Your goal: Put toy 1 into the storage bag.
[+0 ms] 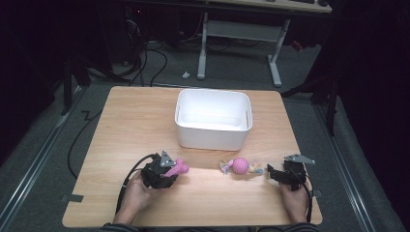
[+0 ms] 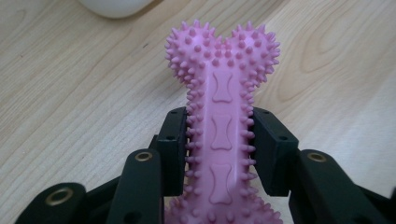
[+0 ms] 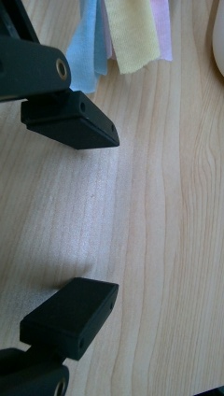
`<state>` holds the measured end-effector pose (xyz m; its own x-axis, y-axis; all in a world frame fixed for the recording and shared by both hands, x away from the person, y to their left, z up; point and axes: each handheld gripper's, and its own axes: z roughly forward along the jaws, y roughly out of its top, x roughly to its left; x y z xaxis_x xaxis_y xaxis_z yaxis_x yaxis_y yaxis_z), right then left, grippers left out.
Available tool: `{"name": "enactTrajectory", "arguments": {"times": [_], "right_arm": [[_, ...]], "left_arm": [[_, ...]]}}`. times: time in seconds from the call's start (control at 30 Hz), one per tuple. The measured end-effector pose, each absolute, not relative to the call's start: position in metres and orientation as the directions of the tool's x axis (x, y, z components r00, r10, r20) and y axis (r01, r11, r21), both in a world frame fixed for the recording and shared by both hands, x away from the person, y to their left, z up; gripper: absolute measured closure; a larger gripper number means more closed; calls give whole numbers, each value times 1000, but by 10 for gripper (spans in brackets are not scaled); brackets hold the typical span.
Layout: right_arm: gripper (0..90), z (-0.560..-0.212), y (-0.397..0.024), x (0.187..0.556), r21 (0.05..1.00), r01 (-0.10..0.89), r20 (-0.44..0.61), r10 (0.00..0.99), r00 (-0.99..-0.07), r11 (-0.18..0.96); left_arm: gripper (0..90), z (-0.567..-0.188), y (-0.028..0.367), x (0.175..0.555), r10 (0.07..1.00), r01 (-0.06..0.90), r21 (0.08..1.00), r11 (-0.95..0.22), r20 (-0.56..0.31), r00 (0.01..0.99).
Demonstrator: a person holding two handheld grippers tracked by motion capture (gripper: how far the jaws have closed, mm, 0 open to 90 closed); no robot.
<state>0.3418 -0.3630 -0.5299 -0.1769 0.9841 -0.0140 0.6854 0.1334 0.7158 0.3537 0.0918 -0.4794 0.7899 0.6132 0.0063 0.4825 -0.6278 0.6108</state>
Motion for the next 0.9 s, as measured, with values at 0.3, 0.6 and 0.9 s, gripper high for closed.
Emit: {"name": "enactTrajectory", "arguments": {"times": [0.3, 0.6, 0.9], "right_arm": [[252, -530, -363, 342, 717, 684, -13, 983, -183, 137], [253, -530, -362, 343, 716, 685, -15, 983, -183, 139], [253, -530, -362, 342, 717, 683, -16, 983, -185, 140]], "left_arm": [[592, -457, 93, 348, 593, 465, 625, -627, -4, 805], [592, -441, 98, 355, 620, 488, 654, -579, -35, 783], [591, -428, 98, 356, 595, 477, 665, -575, -61, 802]]}}
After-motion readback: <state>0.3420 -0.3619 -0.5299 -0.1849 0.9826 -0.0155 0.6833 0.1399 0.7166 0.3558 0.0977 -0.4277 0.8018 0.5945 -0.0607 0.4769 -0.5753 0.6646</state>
